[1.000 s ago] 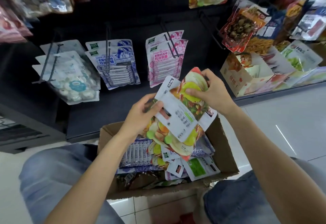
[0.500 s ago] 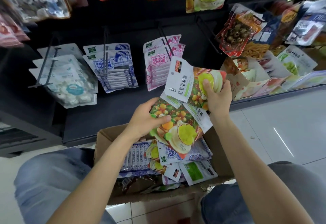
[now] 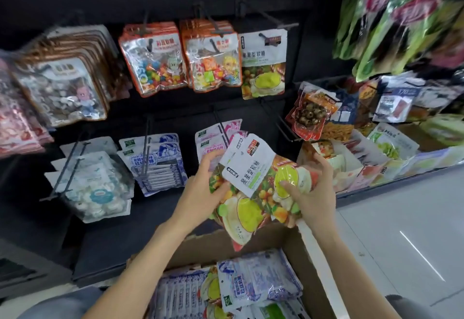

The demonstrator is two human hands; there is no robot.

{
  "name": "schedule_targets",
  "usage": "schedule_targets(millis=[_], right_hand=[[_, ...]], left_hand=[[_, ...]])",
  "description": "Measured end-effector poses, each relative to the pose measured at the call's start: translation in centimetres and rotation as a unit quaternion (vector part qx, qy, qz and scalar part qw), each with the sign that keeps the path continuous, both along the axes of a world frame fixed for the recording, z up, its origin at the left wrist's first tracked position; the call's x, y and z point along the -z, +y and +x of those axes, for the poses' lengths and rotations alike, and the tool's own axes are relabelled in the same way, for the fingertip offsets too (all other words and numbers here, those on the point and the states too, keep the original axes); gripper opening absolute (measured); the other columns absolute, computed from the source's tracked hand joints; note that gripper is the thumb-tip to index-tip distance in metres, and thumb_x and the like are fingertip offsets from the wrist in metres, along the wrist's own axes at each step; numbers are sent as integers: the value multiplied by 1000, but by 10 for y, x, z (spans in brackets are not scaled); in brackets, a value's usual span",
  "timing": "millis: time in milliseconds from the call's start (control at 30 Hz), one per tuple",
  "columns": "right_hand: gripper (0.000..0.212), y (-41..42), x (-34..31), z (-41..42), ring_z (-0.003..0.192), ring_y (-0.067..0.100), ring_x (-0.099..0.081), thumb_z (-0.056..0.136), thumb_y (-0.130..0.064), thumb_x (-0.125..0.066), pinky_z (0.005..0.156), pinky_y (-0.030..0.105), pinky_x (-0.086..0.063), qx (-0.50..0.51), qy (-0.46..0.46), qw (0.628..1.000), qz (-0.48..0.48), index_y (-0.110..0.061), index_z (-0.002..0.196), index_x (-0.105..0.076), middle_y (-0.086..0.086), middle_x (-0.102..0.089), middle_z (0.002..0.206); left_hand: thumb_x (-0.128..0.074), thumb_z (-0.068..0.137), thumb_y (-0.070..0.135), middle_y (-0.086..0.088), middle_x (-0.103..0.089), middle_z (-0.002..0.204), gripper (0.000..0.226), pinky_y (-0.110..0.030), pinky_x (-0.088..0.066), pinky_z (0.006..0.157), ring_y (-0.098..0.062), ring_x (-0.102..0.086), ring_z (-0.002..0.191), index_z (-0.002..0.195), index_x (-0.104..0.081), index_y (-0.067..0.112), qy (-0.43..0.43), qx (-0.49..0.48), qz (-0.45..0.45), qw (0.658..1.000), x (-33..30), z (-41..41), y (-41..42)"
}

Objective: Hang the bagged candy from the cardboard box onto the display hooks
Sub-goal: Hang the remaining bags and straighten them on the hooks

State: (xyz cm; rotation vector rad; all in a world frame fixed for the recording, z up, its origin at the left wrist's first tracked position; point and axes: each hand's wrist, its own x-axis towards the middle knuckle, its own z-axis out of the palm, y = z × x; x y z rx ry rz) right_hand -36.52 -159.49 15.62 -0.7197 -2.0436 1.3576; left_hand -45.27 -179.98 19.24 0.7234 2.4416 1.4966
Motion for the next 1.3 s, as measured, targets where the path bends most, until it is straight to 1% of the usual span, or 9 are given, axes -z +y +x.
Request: schedule_targets(millis=[100, 200, 333, 500, 667, 867, 1000, 1133, 1300], right_hand=[[58, 7, -19, -3, 93, -7, -54, 72, -19, -82, 76, 10, -39, -69, 8, 993, 93, -30, 119, -49, -21, -56, 102], [37, 21, -39, -11, 89, -11, -57, 78, -20, -77, 72, 11, -43, -74, 57, 995, 41, -27, 109, -58, -15, -64, 100], [24, 40, -62, -33, 102, 12, -63, 86, -18, -70, 85, 34, -51, -11, 217, 973, -73, -28, 107, -65, -6, -68, 106], [13, 31, -89, -85, 100, -1, -60, 88, -13, -67, 89, 19, -46, 65, 279, 957, -53, -23, 97, -69, -9, -68, 102], [17, 30, -85, -118, 88, -16, -54, 89, -14, -66, 77, -1, -35, 86, 232, 968, -52, -24, 102, -71, -8, -65, 97], [18, 37, -78, -130, 95, -1, -54, 90, -22, -65, 74, 1, -35, 54, 162, 985, -40, -29, 105, -71, -12, -64, 101], [17, 43, -73, -129, 101, 2, -56, 90, -21, -65, 76, -3, -33, 63, 164, 984, -25, -29, 104, -70, -11, -66, 104], [16, 45, -75, -129, 102, 1, -55, 90, -22, -65, 87, 11, -36, 57, 159, 984, -47, -33, 101, -68, -18, -63, 98], [19, 45, -78, -128, 102, 0, -54, 90, -25, -64, 86, 4, -36, 59, 159, 985, -44, -29, 108, -70, -15, -64, 103]], left_hand=[[-63, 91, 18, 25, -63, 114, 54, -37, -55, 72, 1, -64, 85, 113, -38, 60, 67, 7, 21, 998, -22, -8, 12], [-61, 90, 12, 38, -60, 103, 54, -39, -54, 73, -2, -64, 83, 107, -44, 60, 107, -16, 33, 994, -42, -19, 22], [-57, 92, 10, 19, -67, 100, 47, -37, -54, 79, -3, -64, 89, 113, -54, 52, 175, -28, 50, 983, -66, -35, 36], [-52, 94, 7, 7, -54, 85, 56, -29, -47, 73, -8, -50, 75, 132, -47, 48, 267, -10, 7, 964, -78, -43, 67], [-50, 93, 4, 3, -49, 91, 60, -27, -42, 72, -10, -46, 77, 141, -39, 38, 278, -4, -16, 961, -76, -55, 87], [-47, 95, 5, 9, -42, 96, 58, -31, -39, 73, -12, -48, 86, 144, -35, 34, 246, -2, -110, 963, -72, -79, 95], [-47, 95, 6, 6, -49, 105, 60, -38, -45, 84, -15, -52, 97, 146, -32, 33, 233, 5, -111, 966, -66, -79, 98], [-47, 96, 7, 6, -51, 114, 60, -40, -46, 88, -13, -53, 98, 147, -29, 33, 245, 4, -95, 965, -67, -80, 101], [-45, 97, 8, 5, -49, 118, 62, -38, -44, 86, -13, -51, 95, 150, -22, 31, 249, 6, -106, 963, -73, -80, 101]])
